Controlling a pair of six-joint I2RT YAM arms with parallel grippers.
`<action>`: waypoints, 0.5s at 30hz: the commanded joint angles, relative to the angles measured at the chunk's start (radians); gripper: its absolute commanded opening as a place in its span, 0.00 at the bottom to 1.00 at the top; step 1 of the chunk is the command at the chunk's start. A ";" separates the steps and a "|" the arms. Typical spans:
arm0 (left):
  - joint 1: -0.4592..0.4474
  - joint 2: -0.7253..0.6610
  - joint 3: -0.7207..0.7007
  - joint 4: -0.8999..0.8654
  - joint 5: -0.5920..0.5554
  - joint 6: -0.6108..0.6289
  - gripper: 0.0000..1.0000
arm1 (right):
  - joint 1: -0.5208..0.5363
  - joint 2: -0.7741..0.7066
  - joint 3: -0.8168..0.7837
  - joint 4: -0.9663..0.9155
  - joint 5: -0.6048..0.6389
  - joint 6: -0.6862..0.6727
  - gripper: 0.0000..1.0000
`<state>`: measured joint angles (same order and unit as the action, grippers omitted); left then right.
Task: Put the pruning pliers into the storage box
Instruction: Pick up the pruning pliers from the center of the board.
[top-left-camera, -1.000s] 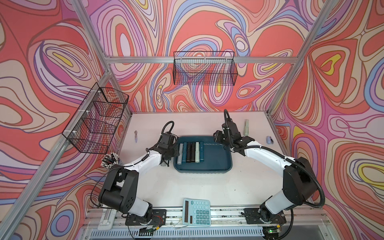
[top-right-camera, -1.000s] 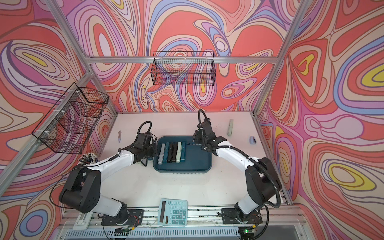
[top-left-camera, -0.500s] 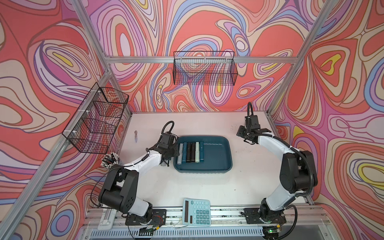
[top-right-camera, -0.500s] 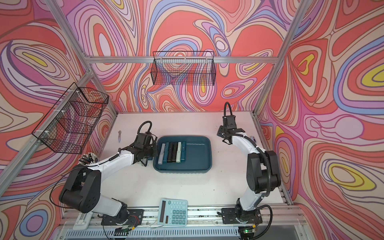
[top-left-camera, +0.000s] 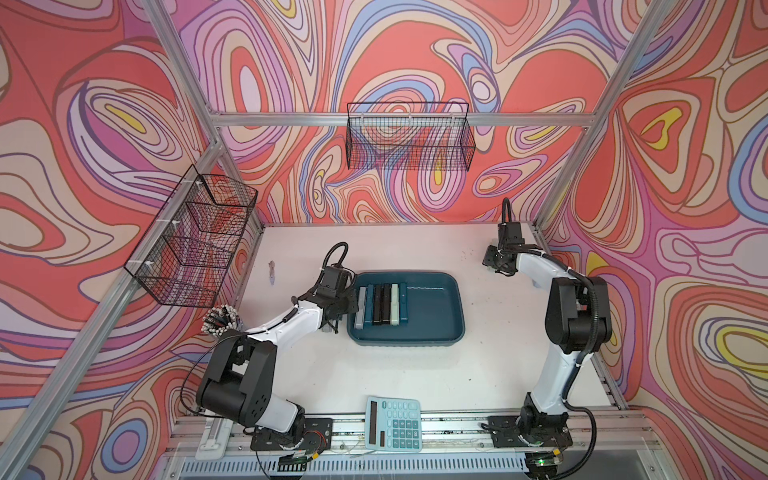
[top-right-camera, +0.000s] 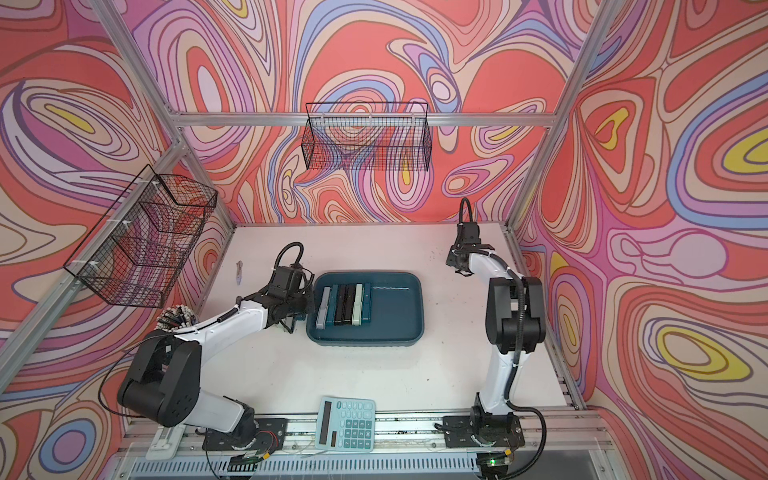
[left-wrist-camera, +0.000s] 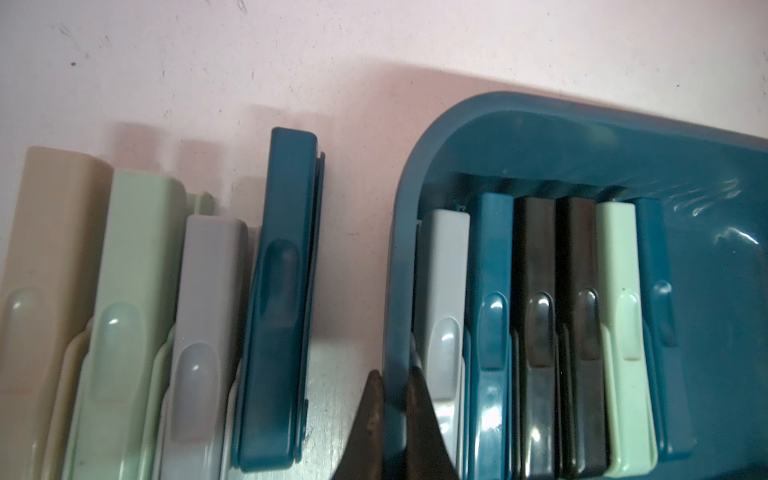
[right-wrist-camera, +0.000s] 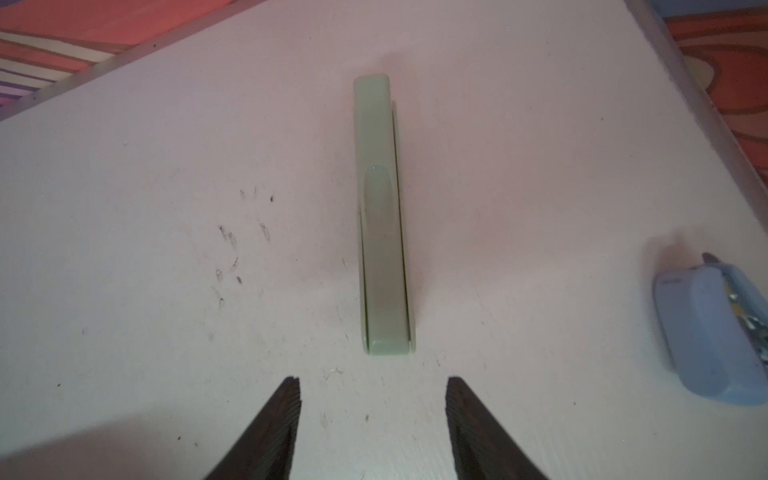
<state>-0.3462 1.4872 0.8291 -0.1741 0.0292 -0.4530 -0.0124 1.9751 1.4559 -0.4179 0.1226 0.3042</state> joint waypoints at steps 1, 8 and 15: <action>-0.001 -0.025 -0.013 -0.046 -0.002 0.001 0.05 | -0.031 0.056 0.053 -0.025 -0.006 -0.049 0.59; -0.001 -0.025 0.003 -0.065 -0.003 0.006 0.05 | -0.038 0.164 0.161 -0.039 -0.043 -0.084 0.56; -0.001 -0.033 0.005 -0.081 -0.013 0.006 0.05 | -0.040 0.246 0.235 -0.056 -0.016 -0.101 0.51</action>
<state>-0.3462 1.4799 0.8291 -0.1928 0.0284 -0.4530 -0.0509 2.2032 1.6669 -0.4522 0.0959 0.2268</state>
